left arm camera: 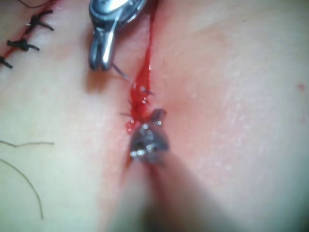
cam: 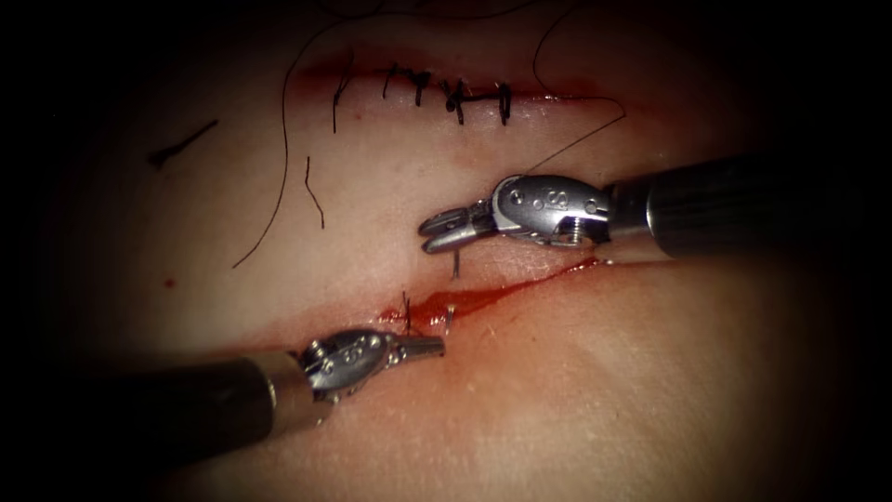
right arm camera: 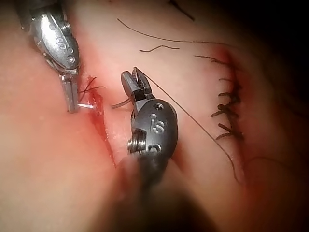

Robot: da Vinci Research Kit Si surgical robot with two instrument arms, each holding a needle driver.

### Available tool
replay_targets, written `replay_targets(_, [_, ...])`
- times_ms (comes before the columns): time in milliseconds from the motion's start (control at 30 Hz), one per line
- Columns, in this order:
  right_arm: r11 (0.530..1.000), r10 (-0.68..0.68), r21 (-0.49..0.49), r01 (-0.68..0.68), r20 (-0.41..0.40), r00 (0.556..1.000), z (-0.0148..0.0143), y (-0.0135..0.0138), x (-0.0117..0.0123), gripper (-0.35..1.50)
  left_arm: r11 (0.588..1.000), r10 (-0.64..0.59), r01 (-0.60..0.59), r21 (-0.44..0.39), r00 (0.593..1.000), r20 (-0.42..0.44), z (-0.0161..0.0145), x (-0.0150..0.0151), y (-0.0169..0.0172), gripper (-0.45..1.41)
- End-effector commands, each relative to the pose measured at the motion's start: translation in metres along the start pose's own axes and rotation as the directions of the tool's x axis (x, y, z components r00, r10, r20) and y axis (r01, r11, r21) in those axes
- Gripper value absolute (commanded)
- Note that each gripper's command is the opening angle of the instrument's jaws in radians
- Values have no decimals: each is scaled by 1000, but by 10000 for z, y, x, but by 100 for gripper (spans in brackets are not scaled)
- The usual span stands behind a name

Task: Wound Closure

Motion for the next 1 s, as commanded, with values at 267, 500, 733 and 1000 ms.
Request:
replay_targets(267, [973, 227, 37, -226, -11, 974, 11, -4, -9, -35, 1000, -2, 2, -3, 1000, -1, 9, -5, 1, -35])
replay_targets(500, [909, 406, 98, -404, -1, 914, 20, -10, -29, -35, 1000, -2, 2, 1, 1000, 5, 9, -5, 1, -35])
replay_targets(733, [859, 499, 115, -500, 34, 866, 22, -18, -37, -35, 1000, -2, 2, 1, 1000, 5, 10, -4, 1, -35])
replay_targets(1000, [832, 531, 153, -533, 62, 845, 25, -36, -43, -35, 1000, -2, 2, 1, 1000, 5, 10, -4, 1, -35])
